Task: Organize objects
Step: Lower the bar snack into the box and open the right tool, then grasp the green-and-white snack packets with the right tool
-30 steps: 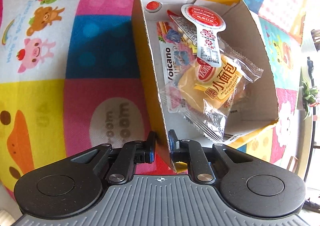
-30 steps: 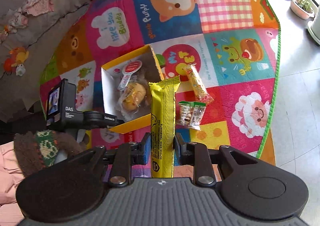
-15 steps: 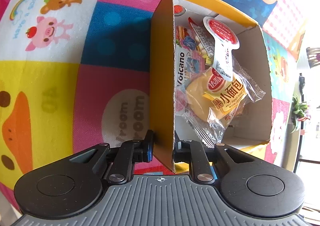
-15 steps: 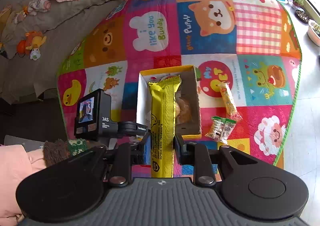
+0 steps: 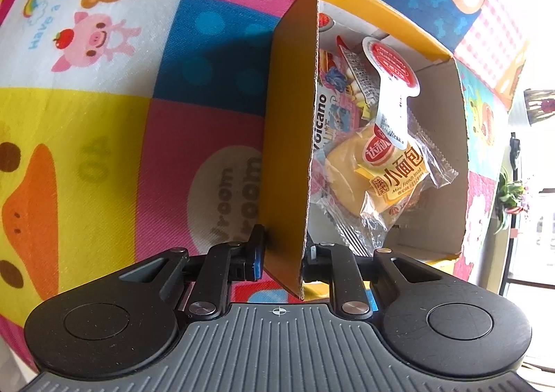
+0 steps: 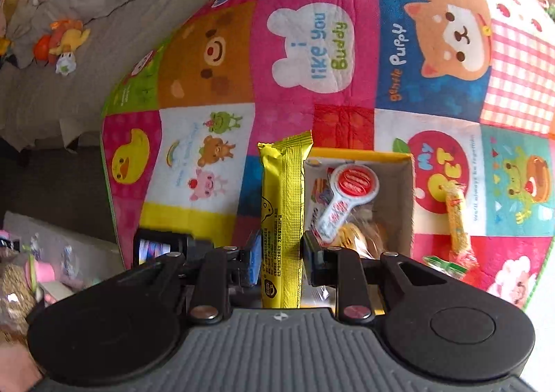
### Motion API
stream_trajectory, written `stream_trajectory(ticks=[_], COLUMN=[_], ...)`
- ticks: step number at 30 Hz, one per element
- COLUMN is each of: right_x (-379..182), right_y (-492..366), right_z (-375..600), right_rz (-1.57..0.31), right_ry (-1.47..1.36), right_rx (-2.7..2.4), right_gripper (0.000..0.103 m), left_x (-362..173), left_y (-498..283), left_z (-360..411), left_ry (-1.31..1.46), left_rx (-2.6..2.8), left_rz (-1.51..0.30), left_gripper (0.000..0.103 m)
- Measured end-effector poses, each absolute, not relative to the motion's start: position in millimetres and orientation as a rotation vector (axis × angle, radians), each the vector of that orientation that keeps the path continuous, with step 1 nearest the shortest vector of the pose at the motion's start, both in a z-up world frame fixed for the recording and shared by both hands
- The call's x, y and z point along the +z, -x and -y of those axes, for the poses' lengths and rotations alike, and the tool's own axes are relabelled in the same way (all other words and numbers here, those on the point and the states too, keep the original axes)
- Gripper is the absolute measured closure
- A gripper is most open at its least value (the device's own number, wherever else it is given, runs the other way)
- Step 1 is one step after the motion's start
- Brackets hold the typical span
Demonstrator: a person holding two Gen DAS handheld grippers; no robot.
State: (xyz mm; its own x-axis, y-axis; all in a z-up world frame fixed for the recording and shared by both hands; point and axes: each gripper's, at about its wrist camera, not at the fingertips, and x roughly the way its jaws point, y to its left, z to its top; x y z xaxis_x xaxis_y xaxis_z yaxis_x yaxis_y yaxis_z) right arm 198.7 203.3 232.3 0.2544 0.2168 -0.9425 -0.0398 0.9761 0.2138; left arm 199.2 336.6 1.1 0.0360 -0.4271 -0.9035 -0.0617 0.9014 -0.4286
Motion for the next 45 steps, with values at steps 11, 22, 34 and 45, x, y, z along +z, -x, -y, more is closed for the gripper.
stream_trajectory(ticks=[11,22,34,45], right_x=[220.6,209.1,113.2,45.3], right_y=[-202.6,-123.6,-106.8,-162.5], right_z=[-157.5,-26.2,31.4,14.6], right_rz=[-1.341,-1.321,-1.447,-1.501], right_ry=[-0.292,-0.077,-0.371,-0.442], right_rx=[0.107,-0.130,-0.098,-0.001], right_gripper=[0.065,0.056,0.039,0.029], left_x=[-3.3,7.2,16.4,35.1], left_y=[-207.5,-227.6,-215.3,-216.0], left_z=[-351.5,-329.9,-284.5,-267.9], left_ry=[0.459,0.455,0.305,0.271], left_rx=[-0.230,-0.074,-0.051,0.030], left_rz=[-1.543,-1.500,-1.551,-1.522], left_gripper=[0.081,0.084,0.093,0.094])
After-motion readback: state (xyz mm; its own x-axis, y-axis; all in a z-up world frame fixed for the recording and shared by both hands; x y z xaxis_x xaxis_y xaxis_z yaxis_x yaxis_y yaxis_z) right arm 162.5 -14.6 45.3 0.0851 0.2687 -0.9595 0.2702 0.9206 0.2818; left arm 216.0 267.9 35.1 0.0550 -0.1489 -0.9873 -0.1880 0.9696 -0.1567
